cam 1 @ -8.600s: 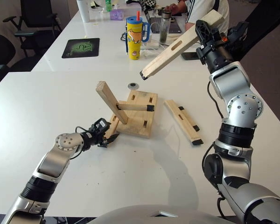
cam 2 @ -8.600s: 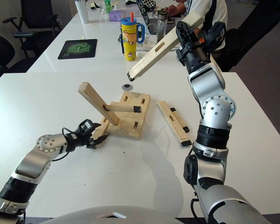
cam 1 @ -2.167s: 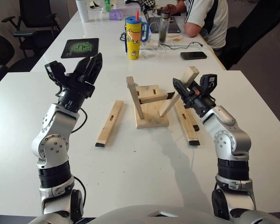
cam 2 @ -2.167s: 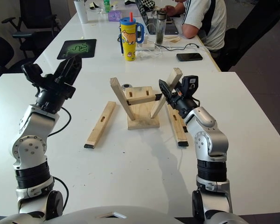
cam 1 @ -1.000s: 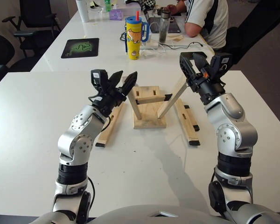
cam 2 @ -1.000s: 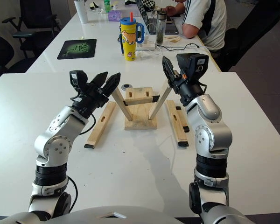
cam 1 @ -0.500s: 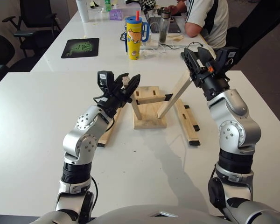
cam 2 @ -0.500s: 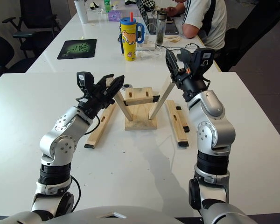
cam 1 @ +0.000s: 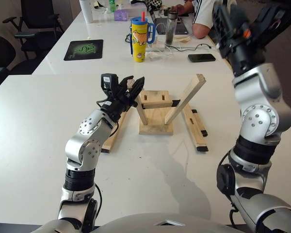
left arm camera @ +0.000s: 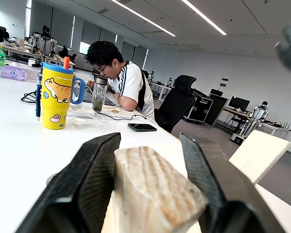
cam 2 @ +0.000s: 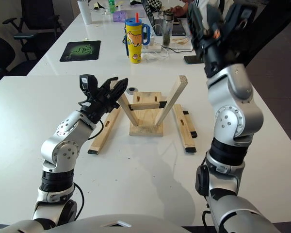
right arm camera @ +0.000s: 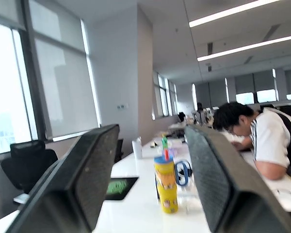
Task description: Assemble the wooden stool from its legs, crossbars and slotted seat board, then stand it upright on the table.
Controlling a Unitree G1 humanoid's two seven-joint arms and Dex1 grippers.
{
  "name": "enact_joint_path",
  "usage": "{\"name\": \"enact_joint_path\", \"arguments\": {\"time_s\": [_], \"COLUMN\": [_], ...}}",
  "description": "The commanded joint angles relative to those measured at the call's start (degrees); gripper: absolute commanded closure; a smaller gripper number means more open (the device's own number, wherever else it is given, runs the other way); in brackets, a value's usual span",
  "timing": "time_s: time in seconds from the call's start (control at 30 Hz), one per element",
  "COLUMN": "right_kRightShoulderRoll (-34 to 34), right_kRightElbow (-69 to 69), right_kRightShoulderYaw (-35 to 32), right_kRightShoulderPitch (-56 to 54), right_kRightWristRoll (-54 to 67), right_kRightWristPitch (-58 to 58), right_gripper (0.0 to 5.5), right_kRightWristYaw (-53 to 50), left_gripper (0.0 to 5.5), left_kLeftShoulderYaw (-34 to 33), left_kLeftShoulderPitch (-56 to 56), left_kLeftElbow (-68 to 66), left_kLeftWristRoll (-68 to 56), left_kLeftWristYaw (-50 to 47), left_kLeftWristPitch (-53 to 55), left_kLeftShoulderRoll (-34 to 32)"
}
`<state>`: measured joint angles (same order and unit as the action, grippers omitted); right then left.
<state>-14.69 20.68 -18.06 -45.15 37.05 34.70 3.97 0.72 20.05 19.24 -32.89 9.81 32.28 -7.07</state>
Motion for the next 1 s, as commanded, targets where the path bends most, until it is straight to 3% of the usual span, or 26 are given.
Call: {"name": "enact_joint_path", "arguments": {"time_s": [0.03, 0.13, 0.27, 0.43, 0.73, 1.0], "right_kRightShoulderRoll": [1.94, 4.24, 4.28, 5.06, 6.47, 7.90], "right_kRightElbow": [-1.37, -7.66, -11.43, -11.39, -6.04, -6.00], "right_kRightShoulderYaw": [-5.53, -4.12, 9.73, 15.41, 9.94, -5.41], "right_kRightShoulderPitch": [-5.15, 2.18, 18.86, 27.14, 15.93, -0.42], "right_kRightWristRoll": [8.44, 9.40, 1.77, -3.45, 0.12, 19.25], "right_kRightWristPitch": [3.29, 8.26, 11.49, 6.92, -1.39, -2.32], "right_gripper": [2.94, 2.94, 2.94, 2.94, 2.94, 2.94], "right_kRightWristYaw": [-6.15, -8.12, -3.25, -1.69, 0.47, -9.53], "left_gripper": [3.30, 3.30, 3.30, 3.30, 3.30, 3.30], "left_kLeftShoulderYaw": [0.49, 0.58, 0.56, 0.67, 0.49, 0.00], "left_kLeftShoulderPitch": [0.46, 0.59, 0.85, 0.68, 0.49, 0.40], "left_kLeftElbow": [-0.48, -0.60, -0.55, -0.12, -0.04, -0.11], "left_kLeftWristRoll": [0.89, 1.05, 1.01, 0.91, 0.91, 1.26], "left_kLeftWristYaw": [0.01, 0.23, 0.42, 0.67, 0.82, 0.63], "left_kLeftWristPitch": [1.45, 1.52, 1.80, 2.62, 3.18, 2.89], "left_kLeftShoulderRoll": [0.18, 0.30, 0.38, 0.60, 0.59, 0.71]}}
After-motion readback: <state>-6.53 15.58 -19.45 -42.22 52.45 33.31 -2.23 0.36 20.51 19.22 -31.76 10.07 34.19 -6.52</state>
